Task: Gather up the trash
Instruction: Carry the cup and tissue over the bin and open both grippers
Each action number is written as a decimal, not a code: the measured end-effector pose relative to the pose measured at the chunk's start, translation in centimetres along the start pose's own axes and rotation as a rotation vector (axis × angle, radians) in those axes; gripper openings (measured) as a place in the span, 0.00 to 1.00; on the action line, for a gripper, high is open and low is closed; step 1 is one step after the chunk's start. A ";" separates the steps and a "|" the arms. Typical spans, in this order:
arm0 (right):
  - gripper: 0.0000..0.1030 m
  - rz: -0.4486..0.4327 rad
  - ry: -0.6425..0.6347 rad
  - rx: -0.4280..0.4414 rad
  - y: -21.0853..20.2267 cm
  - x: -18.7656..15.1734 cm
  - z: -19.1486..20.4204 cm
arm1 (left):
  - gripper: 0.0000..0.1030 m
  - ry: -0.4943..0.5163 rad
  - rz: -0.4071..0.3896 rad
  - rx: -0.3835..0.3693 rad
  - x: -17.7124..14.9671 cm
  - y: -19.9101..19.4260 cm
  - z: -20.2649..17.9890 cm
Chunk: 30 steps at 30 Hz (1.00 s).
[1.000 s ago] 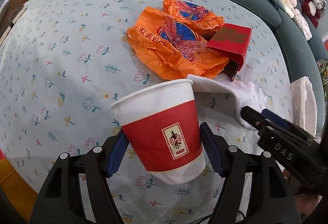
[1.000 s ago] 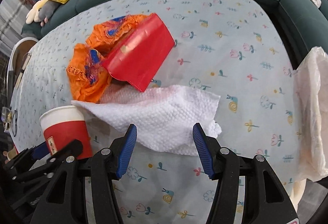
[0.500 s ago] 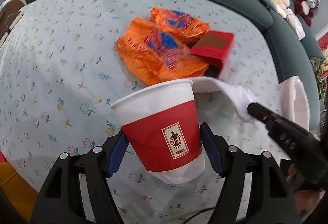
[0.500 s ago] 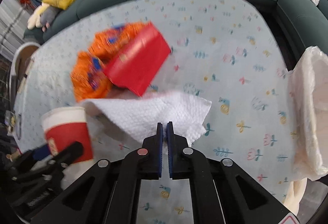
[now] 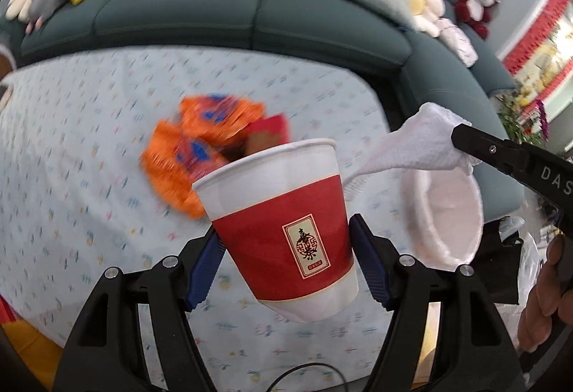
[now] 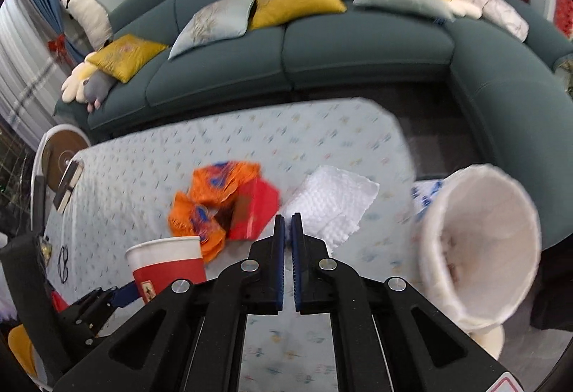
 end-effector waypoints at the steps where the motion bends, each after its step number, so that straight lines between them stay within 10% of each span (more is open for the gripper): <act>1: 0.04 -0.009 0.005 -0.008 -0.8 0.3 -0.8 | 0.64 0.018 -0.010 -0.003 0.4 -0.4 -1.0; 30: 0.04 -0.071 0.435 -0.175 -5.1 -4.9 -25.2 | 0.64 0.431 0.072 -0.132 1.5 6.7 -25.3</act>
Point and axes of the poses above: each gripper's, at about its wrist camera, not at the fingertips, and y roughly the way its jaws point, z to its left, x to its top, the point moved 3 cm from there along y, roughly the way its jaws point, and after that the axes turned 11 degrees about z, right-handed, at the moved point
